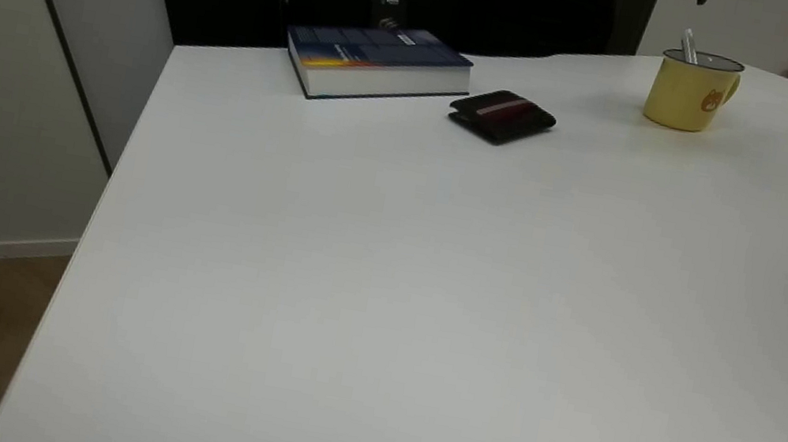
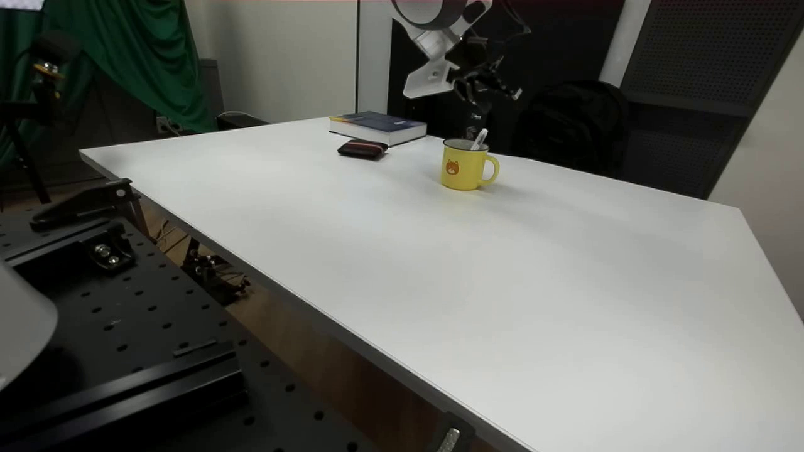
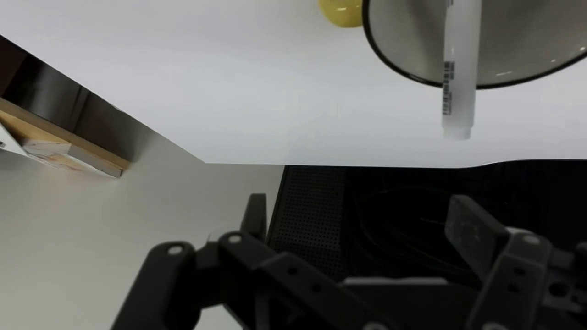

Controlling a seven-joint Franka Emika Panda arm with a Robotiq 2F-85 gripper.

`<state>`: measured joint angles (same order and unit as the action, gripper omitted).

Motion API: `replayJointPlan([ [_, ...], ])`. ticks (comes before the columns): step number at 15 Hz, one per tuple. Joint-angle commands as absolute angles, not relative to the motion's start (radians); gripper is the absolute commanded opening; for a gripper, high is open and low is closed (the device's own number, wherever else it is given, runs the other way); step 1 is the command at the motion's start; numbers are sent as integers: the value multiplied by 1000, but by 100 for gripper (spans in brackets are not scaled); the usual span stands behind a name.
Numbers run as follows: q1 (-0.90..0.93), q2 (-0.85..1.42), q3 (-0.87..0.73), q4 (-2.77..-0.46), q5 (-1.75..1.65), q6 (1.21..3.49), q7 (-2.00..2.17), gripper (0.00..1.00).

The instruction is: Put the marker on the table

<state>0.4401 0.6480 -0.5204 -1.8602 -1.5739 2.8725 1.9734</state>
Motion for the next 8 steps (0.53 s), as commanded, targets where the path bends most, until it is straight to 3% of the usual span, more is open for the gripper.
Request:
replayJointPlan([
  [1, 416, 739, -517, -1770, -1646, 2911, 2080, 100],
  [8, 383, 791, -469, -1705, -1720, 2916, 2149, 100],
])
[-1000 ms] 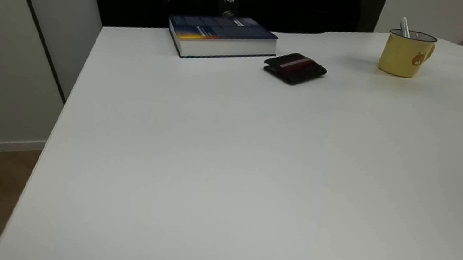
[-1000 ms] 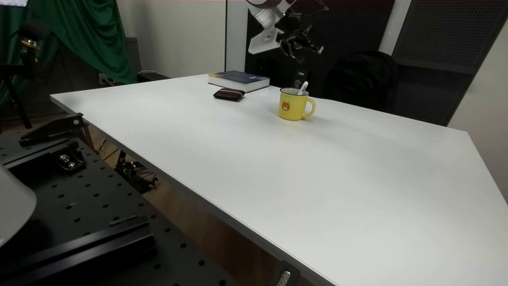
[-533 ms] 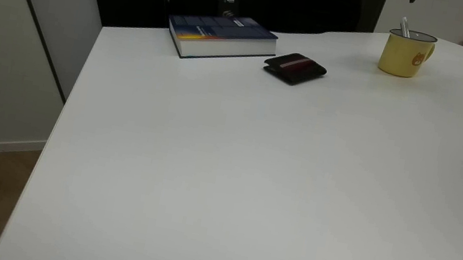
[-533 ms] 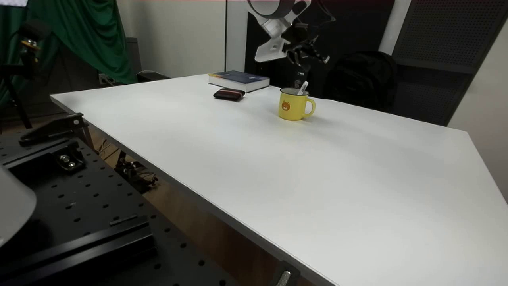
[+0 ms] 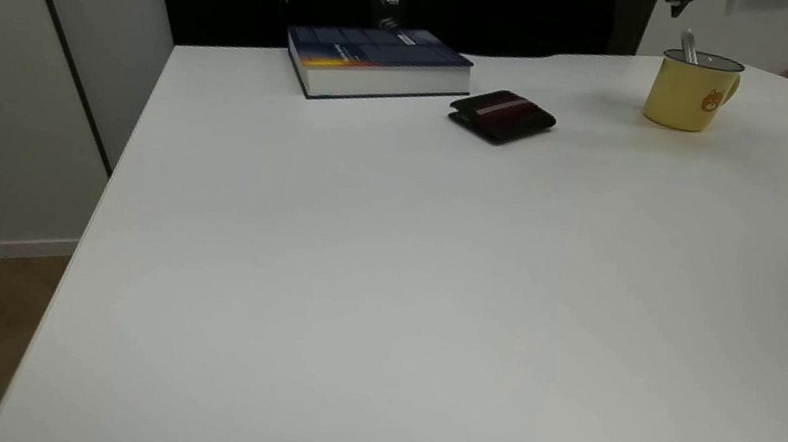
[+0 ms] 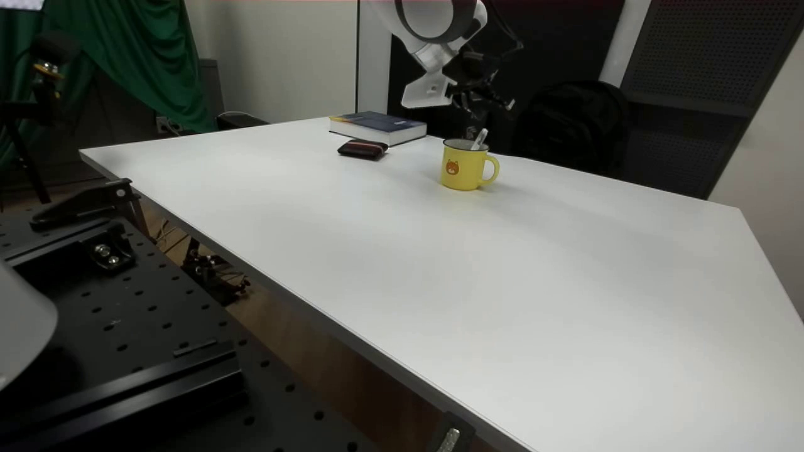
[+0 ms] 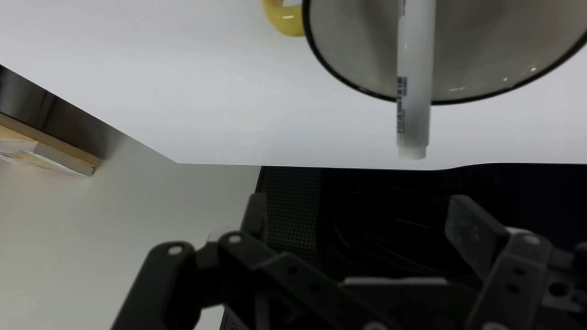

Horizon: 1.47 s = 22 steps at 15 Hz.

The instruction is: Put the marker on the table

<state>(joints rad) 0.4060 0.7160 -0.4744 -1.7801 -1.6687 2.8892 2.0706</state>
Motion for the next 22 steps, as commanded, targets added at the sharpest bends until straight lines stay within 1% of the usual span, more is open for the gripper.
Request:
replayJointPlan([
  [1, 378, 798, -463, -1700, -1720, 2915, 2154, 100],
  [10, 340, 836, -411, -1684, -1688, 2900, 2131, 100],
  [11, 337, 838, -406, -1684, -1686, 2898, 2129, 75],
  [12, 337, 839, -403, -1684, -1686, 2893, 2128, 74],
  [14, 334, 840, -397, -1685, -1683, 2885, 2122, 60],
  [15, 333, 840, -395, -1685, -1681, 2879, 2120, 51],
  [22, 334, 844, -388, -1686, -1664, 2819, 2106, 5],
])
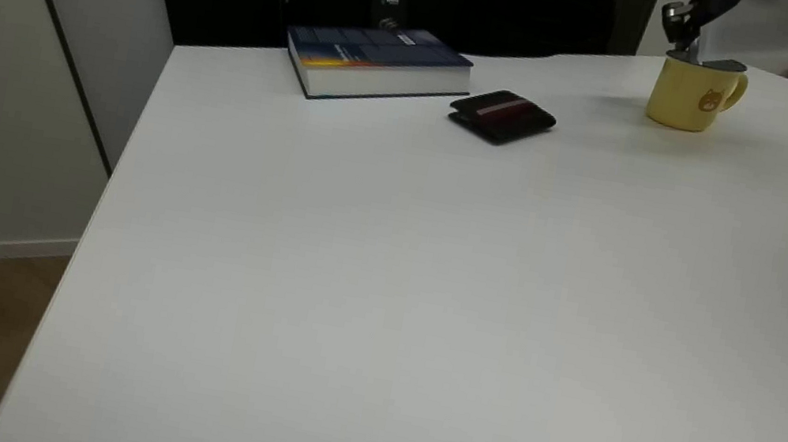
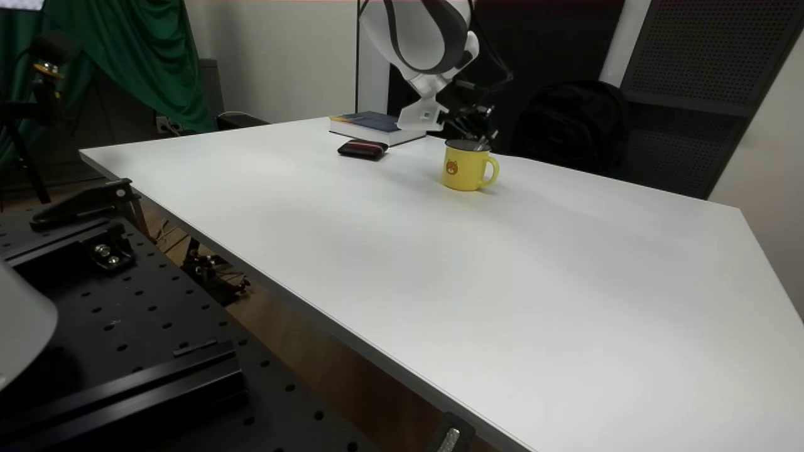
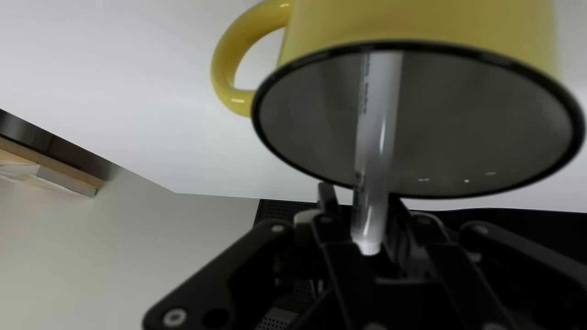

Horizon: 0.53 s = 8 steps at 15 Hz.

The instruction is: Put the marker on the table

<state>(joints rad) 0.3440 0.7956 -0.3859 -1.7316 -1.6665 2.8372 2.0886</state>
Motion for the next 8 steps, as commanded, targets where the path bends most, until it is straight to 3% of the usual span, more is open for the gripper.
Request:
replayJointPlan([
  [1, 336, 844, -388, -1687, -1660, 2804, 2105, 0],
  [3, 336, 840, -386, -1692, -1627, 2769, 2083, 4],
  [8, 326, 800, -369, -1691, -1464, 2688, 1929, 4],
])
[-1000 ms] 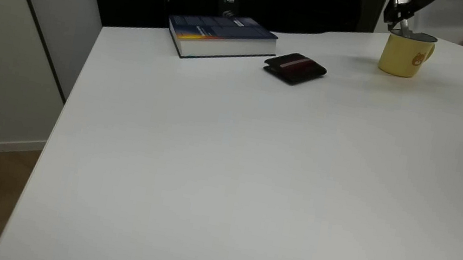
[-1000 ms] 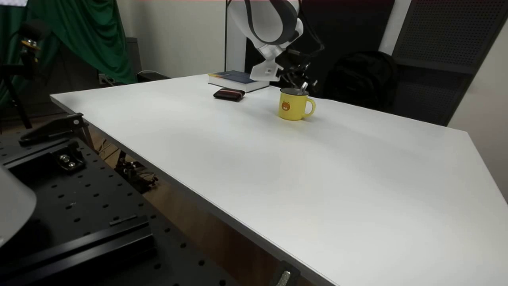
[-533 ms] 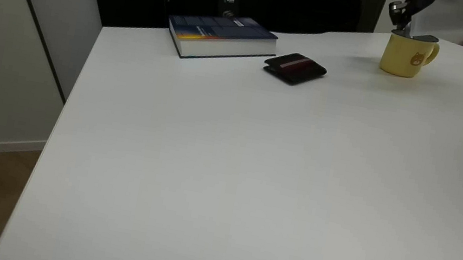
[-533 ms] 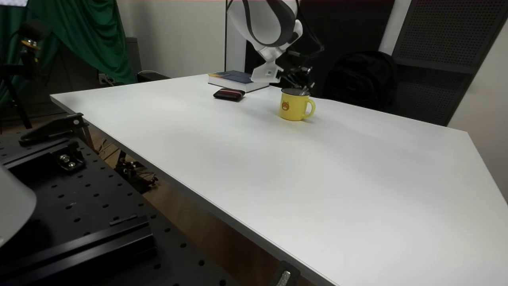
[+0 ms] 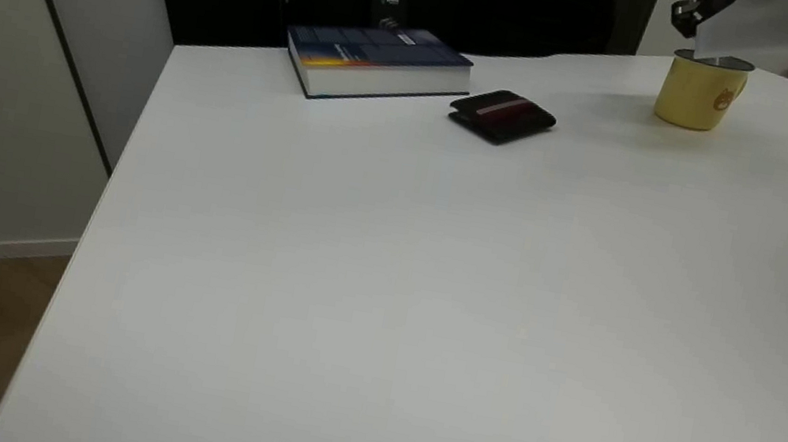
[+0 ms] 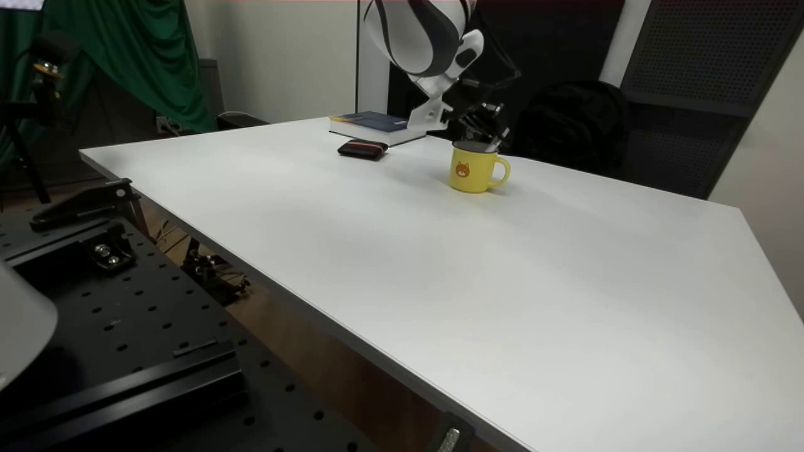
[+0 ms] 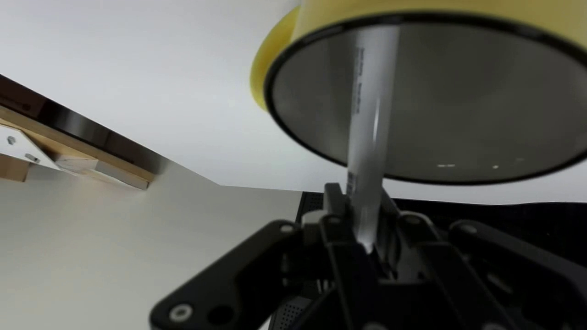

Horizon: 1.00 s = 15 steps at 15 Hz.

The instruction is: Put the marker on the table

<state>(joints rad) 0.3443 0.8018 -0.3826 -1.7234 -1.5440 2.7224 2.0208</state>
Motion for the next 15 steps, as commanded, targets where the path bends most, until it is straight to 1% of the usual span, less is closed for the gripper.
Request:
replayJointPlan([
  [1, 322, 792, -365, -1687, -1427, 2680, 1888, 4],
  [2, 318, 784, -360, -1682, -1387, 2675, 1843, 4],
  [3, 230, 751, -250, -1673, -1411, 2612, 1805, 4],
  [6, 173, 722, -172, -1647, -1369, 2559, 1718, 4],
  [11, 104, 649, -82, -1632, -1276, 2520, 1555, 4],
  [15, 69, 618, -25, -1656, -1137, 2572, 1389, 4],
])
